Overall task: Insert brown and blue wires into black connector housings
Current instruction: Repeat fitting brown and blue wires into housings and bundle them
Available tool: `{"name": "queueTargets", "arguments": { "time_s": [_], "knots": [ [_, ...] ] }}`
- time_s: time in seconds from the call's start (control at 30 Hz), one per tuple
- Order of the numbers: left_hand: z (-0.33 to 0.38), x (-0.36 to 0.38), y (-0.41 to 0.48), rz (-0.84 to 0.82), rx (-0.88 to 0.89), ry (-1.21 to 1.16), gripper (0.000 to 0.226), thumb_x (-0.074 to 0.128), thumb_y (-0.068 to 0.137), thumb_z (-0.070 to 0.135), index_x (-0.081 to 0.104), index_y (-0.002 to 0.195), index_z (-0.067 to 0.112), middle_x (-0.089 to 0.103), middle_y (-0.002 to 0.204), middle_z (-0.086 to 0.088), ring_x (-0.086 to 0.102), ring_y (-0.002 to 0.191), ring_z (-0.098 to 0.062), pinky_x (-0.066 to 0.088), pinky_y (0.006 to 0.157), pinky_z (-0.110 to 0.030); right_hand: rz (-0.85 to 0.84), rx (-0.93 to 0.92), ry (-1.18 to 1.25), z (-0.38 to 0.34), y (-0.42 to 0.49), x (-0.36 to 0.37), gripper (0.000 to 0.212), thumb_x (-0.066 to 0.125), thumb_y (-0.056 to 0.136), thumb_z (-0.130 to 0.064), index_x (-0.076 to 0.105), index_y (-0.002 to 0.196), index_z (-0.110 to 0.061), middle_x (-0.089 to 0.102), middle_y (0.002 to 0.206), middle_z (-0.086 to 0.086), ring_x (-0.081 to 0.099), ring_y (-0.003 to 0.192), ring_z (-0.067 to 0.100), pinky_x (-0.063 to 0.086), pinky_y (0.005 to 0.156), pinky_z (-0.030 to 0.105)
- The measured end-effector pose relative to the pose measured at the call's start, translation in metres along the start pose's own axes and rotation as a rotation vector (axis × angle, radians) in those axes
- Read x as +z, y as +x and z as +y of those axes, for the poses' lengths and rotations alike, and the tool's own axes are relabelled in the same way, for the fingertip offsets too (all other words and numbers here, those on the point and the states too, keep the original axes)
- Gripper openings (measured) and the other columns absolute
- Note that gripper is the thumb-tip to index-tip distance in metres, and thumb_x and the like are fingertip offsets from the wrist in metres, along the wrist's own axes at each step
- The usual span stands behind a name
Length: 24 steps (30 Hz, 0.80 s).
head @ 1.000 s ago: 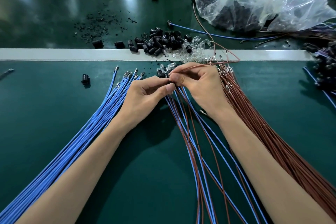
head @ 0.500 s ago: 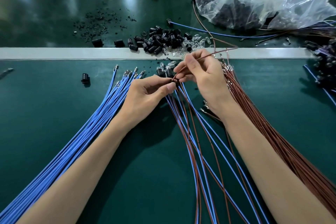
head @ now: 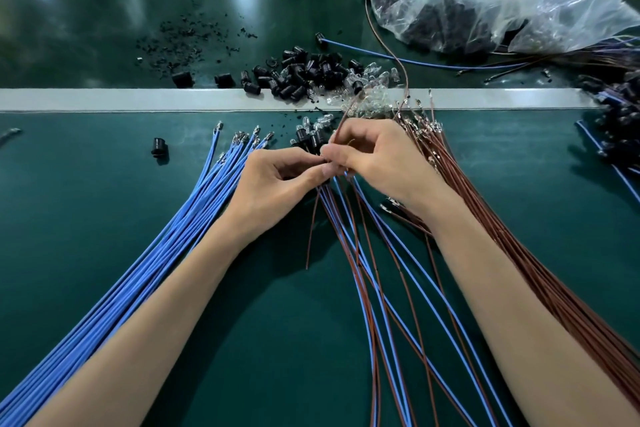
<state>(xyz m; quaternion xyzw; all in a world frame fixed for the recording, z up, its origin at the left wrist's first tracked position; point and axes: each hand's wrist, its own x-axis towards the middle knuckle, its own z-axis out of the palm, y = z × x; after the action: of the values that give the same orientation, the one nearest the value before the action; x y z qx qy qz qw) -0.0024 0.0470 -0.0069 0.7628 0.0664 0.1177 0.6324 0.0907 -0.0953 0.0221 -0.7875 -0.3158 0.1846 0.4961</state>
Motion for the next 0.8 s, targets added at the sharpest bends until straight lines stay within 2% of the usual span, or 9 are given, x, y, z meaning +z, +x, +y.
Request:
{"name": "queueTargets", "arguments": {
  "time_s": [0.07, 0.17, 0.2, 0.3, 0.33, 0.5, 0.63, 0.7, 0.8],
  "knots": [
    [0.000, 0.000, 0.000, -0.002, -0.013, 0.002, 0.016, 0.069, 0.078, 0.034, 0.074, 0.087, 0.022, 0.075, 0.083, 0.000, 0.067, 0.077, -0.009, 0.053, 0.073, -0.025, 0.036, 0.009, 0.117, -0.001, 0.000, -0.002, 0.008, 0.068, 0.087, -0.020, 0.067, 0.082, -0.014, 0.068, 0.072, -0.002, 0.061, 0.061, 0.007, 0.049, 0.061, 0.019],
    [-0.001, -0.001, 0.000, 0.001, -0.023, 0.000, 0.016, 0.069, 0.078, 0.034, 0.074, 0.086, 0.021, 0.074, 0.081, 0.001, 0.069, 0.076, -0.010, 0.054, 0.073, -0.027, 0.215, 0.018, 0.486, -0.003, 0.002, -0.004, 0.009, 0.061, 0.092, -0.014, 0.063, 0.084, -0.011, 0.069, 0.078, 0.000, 0.061, 0.062, 0.008, 0.049, 0.059, 0.018],
    [-0.001, -0.001, -0.001, 0.001, -0.021, 0.001, 0.016, 0.069, 0.078, 0.033, 0.074, 0.086, 0.021, 0.074, 0.081, 0.001, 0.069, 0.076, -0.009, 0.054, 0.072, -0.025, 0.221, 0.012, 0.456, -0.002, 0.002, -0.004, 0.010, 0.061, 0.091, -0.012, 0.064, 0.081, -0.011, 0.069, 0.076, 0.000, 0.062, 0.062, 0.009, 0.049, 0.059, 0.019],
    [0.000, -0.001, -0.001, 0.008, 0.008, -0.005, 0.014, 0.069, 0.079, 0.030, 0.074, 0.090, 0.022, 0.075, 0.082, 0.006, 0.068, 0.076, -0.004, 0.052, 0.071, -0.018, -0.008, 0.041, 0.139, -0.001, 0.000, -0.001, 0.005, 0.070, 0.085, -0.015, 0.070, 0.079, -0.014, 0.072, 0.075, 0.002, 0.067, 0.071, 0.020, 0.054, 0.069, 0.028],
    [0.000, -0.002, -0.001, 0.009, 0.011, -0.003, 0.013, 0.068, 0.080, 0.030, 0.073, 0.090, 0.023, 0.075, 0.083, 0.007, 0.068, 0.077, -0.004, 0.052, 0.072, -0.017, -0.032, 0.063, 0.130, -0.001, -0.001, 0.000, 0.004, 0.071, 0.084, -0.017, 0.071, 0.080, -0.016, 0.073, 0.075, 0.000, 0.067, 0.072, 0.018, 0.054, 0.069, 0.027],
    [-0.001, -0.001, -0.002, 0.006, -0.021, -0.001, 0.016, 0.070, 0.077, 0.036, 0.074, 0.085, 0.023, 0.074, 0.081, 0.001, 0.069, 0.076, -0.011, 0.054, 0.073, -0.026, 0.236, 0.072, 0.547, -0.004, 0.002, -0.002, 0.013, 0.057, 0.094, -0.016, 0.063, 0.083, -0.010, 0.068, 0.072, 0.000, 0.061, 0.060, 0.008, 0.048, 0.056, 0.016],
    [-0.002, -0.002, -0.001, -0.009, -0.006, 0.031, 0.015, 0.069, 0.077, 0.038, 0.074, 0.085, 0.026, 0.074, 0.080, 0.003, 0.066, 0.071, -0.005, 0.052, 0.069, -0.022, 0.114, 0.072, 0.350, -0.003, 0.002, 0.005, 0.012, 0.061, 0.090, -0.009, 0.063, 0.078, -0.008, 0.066, 0.065, -0.002, 0.063, 0.059, 0.008, 0.051, 0.060, 0.016],
    [-0.003, -0.002, -0.001, 0.007, -0.010, 0.004, 0.013, 0.069, 0.078, 0.036, 0.074, 0.086, 0.028, 0.075, 0.081, 0.004, 0.068, 0.075, -0.007, 0.054, 0.073, -0.024, 0.082, 0.098, 0.436, -0.003, 0.002, 0.006, 0.008, 0.058, 0.092, -0.010, 0.062, 0.085, -0.008, 0.067, 0.074, 0.002, 0.065, 0.067, 0.010, 0.054, 0.066, 0.017],
    [-0.003, -0.002, 0.000, 0.030, -0.026, -0.020, 0.013, 0.070, 0.078, 0.036, 0.074, 0.085, 0.026, 0.075, 0.081, 0.001, 0.070, 0.077, -0.013, 0.055, 0.076, -0.029, 0.199, 0.101, 0.614, -0.004, 0.004, 0.005, 0.015, 0.050, 0.097, -0.010, 0.059, 0.086, -0.009, 0.065, 0.080, 0.006, 0.065, 0.068, 0.011, 0.053, 0.066, 0.018]
  ]
}}
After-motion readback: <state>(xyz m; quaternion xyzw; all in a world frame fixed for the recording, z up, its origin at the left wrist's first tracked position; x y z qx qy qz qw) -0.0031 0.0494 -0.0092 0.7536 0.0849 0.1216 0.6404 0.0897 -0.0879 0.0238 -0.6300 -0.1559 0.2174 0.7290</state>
